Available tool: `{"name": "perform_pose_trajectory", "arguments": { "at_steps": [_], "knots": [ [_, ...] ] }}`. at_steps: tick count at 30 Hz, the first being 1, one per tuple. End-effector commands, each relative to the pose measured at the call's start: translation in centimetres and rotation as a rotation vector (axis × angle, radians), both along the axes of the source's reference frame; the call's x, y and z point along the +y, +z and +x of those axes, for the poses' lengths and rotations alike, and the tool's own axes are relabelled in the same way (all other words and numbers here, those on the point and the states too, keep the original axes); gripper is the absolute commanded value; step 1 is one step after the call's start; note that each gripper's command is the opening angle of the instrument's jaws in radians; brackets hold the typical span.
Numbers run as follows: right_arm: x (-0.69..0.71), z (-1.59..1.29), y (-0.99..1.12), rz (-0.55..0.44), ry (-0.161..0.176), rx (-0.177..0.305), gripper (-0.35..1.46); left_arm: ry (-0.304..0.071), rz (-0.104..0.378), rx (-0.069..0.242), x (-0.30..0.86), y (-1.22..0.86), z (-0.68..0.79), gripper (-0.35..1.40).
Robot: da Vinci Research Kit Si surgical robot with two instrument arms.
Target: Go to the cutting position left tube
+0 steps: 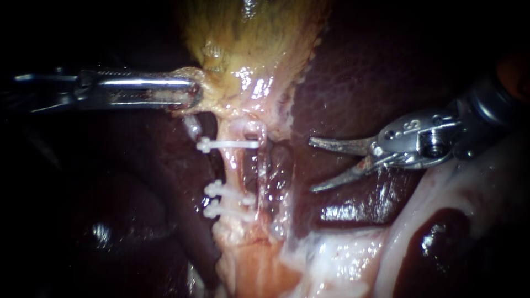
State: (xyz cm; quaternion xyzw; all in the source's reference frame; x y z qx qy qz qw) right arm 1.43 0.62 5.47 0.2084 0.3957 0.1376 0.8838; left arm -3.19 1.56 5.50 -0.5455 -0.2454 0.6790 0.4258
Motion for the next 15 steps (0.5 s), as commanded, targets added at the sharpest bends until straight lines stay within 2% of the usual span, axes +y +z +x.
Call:
{"name": "perform_pose_trajectory", "arguments": {
  "at_steps": [1, 7, 11, 15],
  "knots": [
    [0.0, 0.0, 0.0, 0.0, 0.0, 0.0, 1.43, 0.001, 0.001, -0.001, 0.0, -0.03, 0.02, -0.35],
    [0.0, 0.0, 0.0, 0.002, -0.002, 0.001, 1.43, 0.01, 0.014, -0.006, 0.08, -0.26, 0.27, -0.35],
    [0.0, 0.03, 0.0, 0.006, -0.004, 0.003, 1.43, -0.01, 0.023, -0.012, 0.11, -0.44, 0.44, -0.35],
    [-0.02, 0.11, -0.02, 0.028, -0.025, 0.02, 1.43, -0.009, 0.017, -0.01, 0.1, -0.47, 0.48, -0.35]
  ]
}}
